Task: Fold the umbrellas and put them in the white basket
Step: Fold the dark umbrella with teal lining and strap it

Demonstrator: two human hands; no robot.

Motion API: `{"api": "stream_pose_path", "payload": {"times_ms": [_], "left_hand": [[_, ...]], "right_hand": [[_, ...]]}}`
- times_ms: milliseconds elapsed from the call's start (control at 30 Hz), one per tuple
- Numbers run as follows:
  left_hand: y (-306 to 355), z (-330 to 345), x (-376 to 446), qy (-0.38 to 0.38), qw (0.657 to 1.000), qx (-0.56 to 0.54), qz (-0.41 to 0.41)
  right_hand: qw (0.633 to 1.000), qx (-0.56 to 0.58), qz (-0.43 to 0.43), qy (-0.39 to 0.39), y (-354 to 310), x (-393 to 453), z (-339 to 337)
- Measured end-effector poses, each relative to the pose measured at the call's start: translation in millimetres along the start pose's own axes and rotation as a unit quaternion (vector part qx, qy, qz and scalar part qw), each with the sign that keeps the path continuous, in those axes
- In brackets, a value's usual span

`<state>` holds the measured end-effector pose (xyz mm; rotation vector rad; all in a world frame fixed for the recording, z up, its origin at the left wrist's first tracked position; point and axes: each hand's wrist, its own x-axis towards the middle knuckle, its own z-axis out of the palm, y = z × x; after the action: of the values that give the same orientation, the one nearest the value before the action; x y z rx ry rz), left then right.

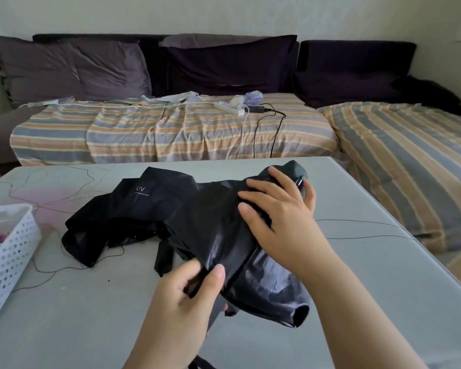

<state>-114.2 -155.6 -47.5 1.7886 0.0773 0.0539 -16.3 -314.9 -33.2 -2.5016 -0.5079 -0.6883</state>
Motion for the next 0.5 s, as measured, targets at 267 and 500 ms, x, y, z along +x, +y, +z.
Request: {"api": "stream_pose_path", "payload": {"times_ms": [267,500], "left_hand": [[4.9,4.3,-0.9,0.028,0.999,-0.023,0.014],[7.0,2.6,0.1,0.019,0.991,-0.132,-0.015]], "right_hand": [[0.987,0.057,0.097,0.118,9.5,9.7,2.0],[0.934,0.192,0.26,0.151,23.6,12.8,-13.2]]}}
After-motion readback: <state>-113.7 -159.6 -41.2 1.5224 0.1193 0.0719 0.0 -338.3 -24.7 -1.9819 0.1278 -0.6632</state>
